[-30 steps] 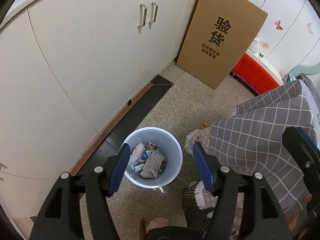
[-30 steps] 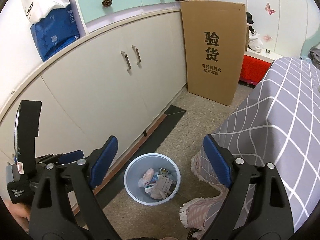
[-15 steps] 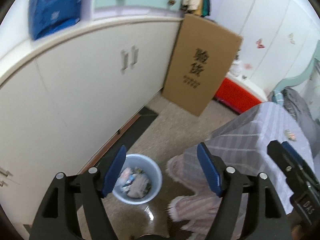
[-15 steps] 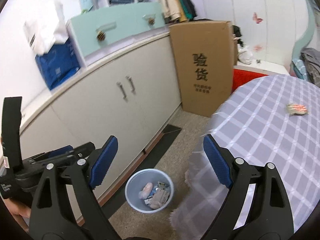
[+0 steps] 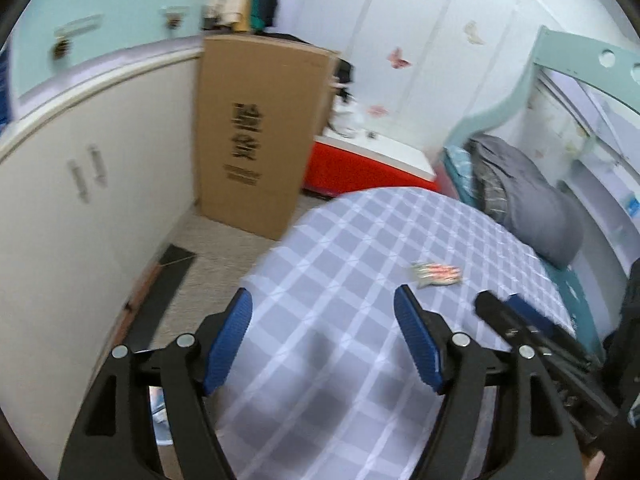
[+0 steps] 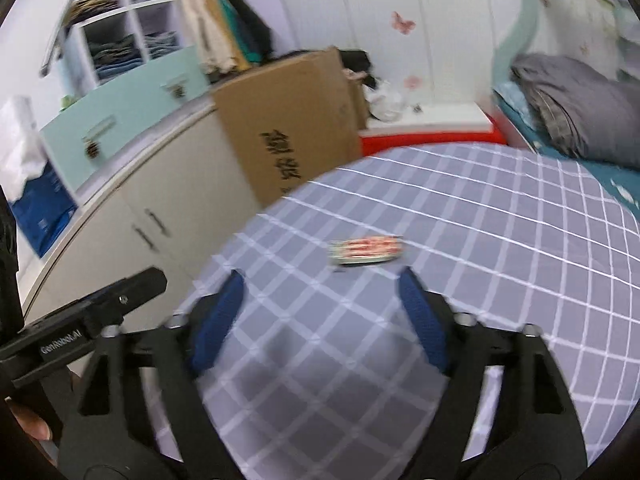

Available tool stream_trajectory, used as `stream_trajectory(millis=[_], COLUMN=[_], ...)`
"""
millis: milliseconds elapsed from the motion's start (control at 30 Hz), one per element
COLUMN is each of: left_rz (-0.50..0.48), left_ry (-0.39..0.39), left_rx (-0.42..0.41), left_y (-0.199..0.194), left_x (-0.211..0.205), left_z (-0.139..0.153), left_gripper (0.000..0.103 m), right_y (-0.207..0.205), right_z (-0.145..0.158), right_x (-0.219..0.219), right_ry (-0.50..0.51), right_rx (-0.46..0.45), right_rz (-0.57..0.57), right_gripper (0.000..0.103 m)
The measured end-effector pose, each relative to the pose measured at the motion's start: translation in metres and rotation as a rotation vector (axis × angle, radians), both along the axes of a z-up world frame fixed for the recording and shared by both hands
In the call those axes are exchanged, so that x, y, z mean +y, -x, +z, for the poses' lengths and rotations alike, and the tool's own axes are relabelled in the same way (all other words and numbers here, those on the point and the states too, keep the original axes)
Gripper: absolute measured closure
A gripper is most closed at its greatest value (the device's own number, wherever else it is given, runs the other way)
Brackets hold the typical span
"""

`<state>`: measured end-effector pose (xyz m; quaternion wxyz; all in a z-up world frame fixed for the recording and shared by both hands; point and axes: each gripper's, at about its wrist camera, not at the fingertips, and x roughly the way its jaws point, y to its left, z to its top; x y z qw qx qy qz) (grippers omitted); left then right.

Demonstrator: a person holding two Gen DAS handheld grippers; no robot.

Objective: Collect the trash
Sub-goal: 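Move both open tools back to the red-white checkered packet on the table, then grasp the red-white checkered packet with the right tool while the left tool grasps a small white piece, then carry both items over the wastebasket and open both tools to drop them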

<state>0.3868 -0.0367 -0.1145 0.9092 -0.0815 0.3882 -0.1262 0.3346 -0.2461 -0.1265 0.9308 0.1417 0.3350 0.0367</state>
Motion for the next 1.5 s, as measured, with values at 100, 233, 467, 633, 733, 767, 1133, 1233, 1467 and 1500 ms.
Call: stream_trajectory(millis=[100, 233, 467, 633, 733, 767, 1133, 1233, 1467, 1500], left_rz=[-0.05, -0.068, -0.072, -0.075, -0.063, -0.06, -0.08, -0.07, -0.053, -0.047], left_ry=[0.012, 0.038, 0.108, 0.116, 0.134, 0.139, 0.158, 0.162, 0.168, 0.169], left_rx=[0.048, 0.086, 0.14, 0.138, 0.141, 0.14, 0.141, 0.129, 0.09, 0.083], left_y=[-0.021, -0.04, -0.063, -0.072, -0.078, -0.079, -0.08, -0.077, -0.063, -0.059], left_x=[-0.04, -0.068, -0.09, -0.099, -0.097, -0.096, -0.101, -0.097, -0.073, -0.065], left_z=[-0.014, -0.029, -0.054, -0.059, -0.061, -0.062, -0.067, -0.065, -0.05, -0.047], left_gripper=[0.048, 0.058, 0.073, 0.074, 0.074, 0.075, 0.094, 0.095, 0.095, 0.095], right_y=[-0.011, -0.028, -0.049, -0.062, -0.065, -0.065, -0.068, -0.066, -0.06, -0.059], right_z=[-0.012, -0.029, -0.039, -0.041, -0.046, -0.045, -0.046, -0.043, -0.034, -0.032], right_x=[-0.028, -0.052, -0.073, -0.072, -0.071, -0.07, -0.06, -0.054, -0.035, -0.03], right_ry=[-0.024, -0.077, -0.156, -0.171, -0.183, -0.176, -0.182, -0.164, -0.191, -0.192], right_rx=[0.041, 0.089, 0.118, 0.123, 0.135, 0.133, 0.141, 0.133, 0.119, 0.116], right_rz=[-0.023, -0.023, -0.006, 0.017, 0.029, 0.031, 0.066, 0.079, 0.111, 0.118], right_gripper=[0.046, 0.056, 0.066, 0.066, 0.066, 0.066, 0.091, 0.091, 0.091, 0.091])
